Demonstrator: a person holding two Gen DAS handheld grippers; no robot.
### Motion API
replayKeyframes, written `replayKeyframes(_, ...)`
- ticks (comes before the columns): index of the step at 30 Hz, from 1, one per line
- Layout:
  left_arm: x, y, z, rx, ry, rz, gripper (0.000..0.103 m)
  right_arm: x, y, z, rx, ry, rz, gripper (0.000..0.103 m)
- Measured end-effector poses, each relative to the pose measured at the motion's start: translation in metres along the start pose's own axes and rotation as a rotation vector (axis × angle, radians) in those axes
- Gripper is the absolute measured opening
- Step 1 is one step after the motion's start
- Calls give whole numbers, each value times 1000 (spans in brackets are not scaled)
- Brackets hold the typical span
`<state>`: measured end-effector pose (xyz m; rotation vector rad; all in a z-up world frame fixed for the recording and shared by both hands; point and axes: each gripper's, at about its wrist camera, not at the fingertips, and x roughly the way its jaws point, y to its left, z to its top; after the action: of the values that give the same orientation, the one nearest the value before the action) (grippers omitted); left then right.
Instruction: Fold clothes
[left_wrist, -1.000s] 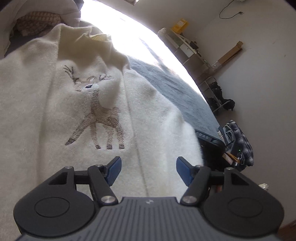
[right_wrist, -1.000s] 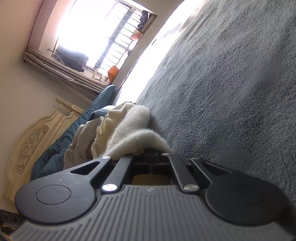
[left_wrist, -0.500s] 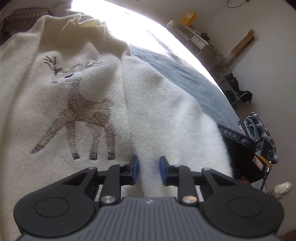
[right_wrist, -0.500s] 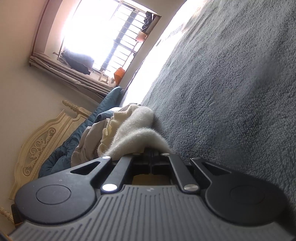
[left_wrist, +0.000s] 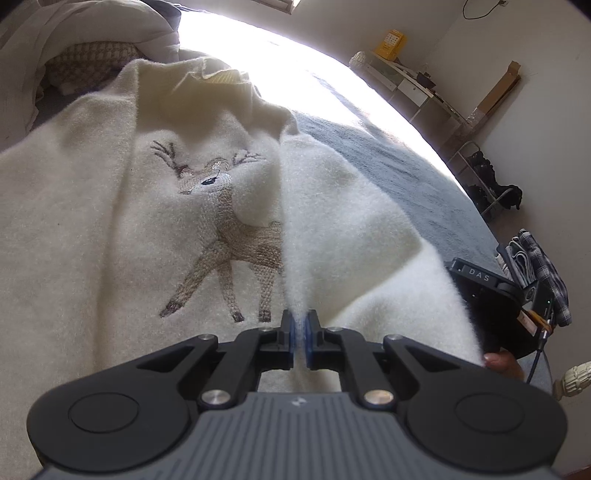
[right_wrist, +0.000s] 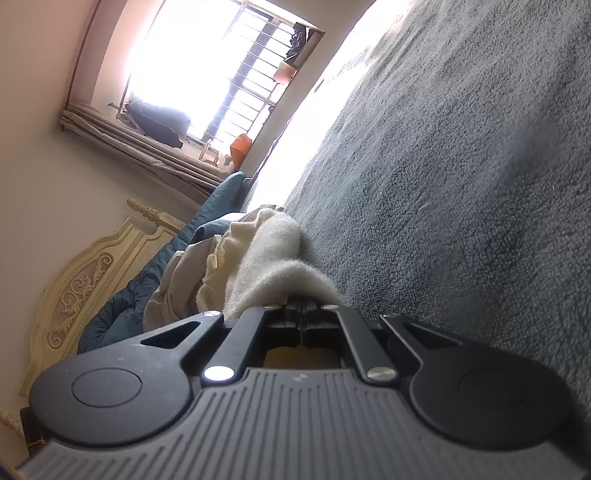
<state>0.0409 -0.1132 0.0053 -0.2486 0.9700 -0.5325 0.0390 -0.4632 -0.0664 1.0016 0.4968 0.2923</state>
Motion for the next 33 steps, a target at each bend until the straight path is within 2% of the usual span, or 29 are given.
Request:
replayKeyframes(7,-2,-2,-1,69,-12,59,6,0,0,1,-7,4,-4,0)
replayKeyframes(14,5,-18,-11,244,-14,150,8,1,-1,2,-19,17,-11,0)
replayKeyframes(16,-1,-20,-11,240,-10,152,16,1,-1,3,-16,24,-6,0)
replayKeyframes(18,-12,-18,-13,218,-1,143,29,-1,-1,4,-6,40,-3,0)
replayKeyframes(19,-18,-17,-16,210,5,137,33,-5,3,4,-6,49,-25,1)
replayKeyframes(21,-31,-17,-24,211,15,125,50,-14,9,4,-3,63,-68,3)
replayKeyframes(24,-49,-15,-42,218,37,104,53,-44,18,-5,27,44,-120,13)
replayKeyframes(26,-60,-14,-56,202,49,78,56,-71,27,-19,15,14,-151,38)
replayKeyframes(29,-76,-13,-76,195,51,39,58,-106,40,-47,19,10,-125,43)
replayKeyframes(33,-94,-22,-104,203,37,10,61,-134,61,-95,65,56,-5,51)
